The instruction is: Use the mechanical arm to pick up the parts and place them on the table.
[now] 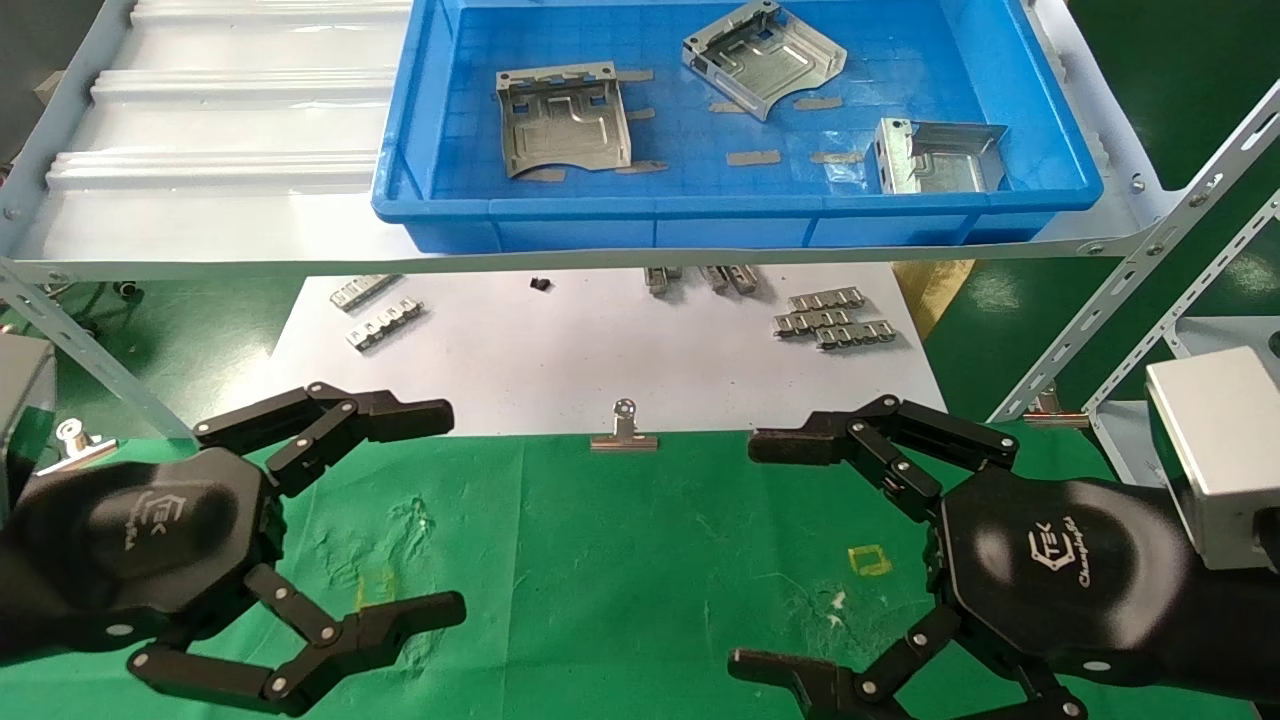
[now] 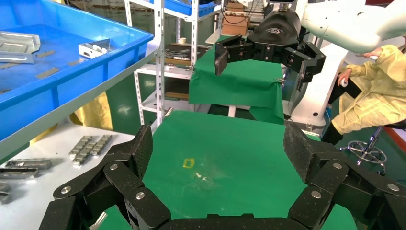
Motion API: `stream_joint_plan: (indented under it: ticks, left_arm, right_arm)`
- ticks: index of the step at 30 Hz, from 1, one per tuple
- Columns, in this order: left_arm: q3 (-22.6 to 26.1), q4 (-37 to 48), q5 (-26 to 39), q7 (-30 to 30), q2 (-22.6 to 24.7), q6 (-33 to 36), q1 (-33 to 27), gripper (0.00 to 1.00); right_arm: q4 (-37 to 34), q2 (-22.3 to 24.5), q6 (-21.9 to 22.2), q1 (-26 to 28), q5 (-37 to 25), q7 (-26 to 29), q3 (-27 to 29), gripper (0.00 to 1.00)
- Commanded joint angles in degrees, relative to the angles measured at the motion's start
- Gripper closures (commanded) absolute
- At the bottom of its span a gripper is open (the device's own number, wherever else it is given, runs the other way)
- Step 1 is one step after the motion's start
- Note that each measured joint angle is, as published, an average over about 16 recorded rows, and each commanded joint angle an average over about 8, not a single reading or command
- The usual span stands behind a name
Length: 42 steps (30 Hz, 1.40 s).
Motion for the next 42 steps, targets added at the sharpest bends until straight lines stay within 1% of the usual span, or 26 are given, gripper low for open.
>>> stream_joint_plan:
  ticks: [1, 42]
  left_arm:
    - [0.0, 0.0, 0.0, 0.0, 0.0, 0.0, 0.0, 0.0]
    - [0.0, 0.0, 0.0, 0.0, 0.0, 0.0, 0.0, 0.0]
  right_arm:
    - [0.0, 0.0, 0.0, 0.0, 0.0, 0.0, 0.0, 0.0]
    - [0.0, 0.0, 0.0, 0.0, 0.0, 0.0, 0.0, 0.0]
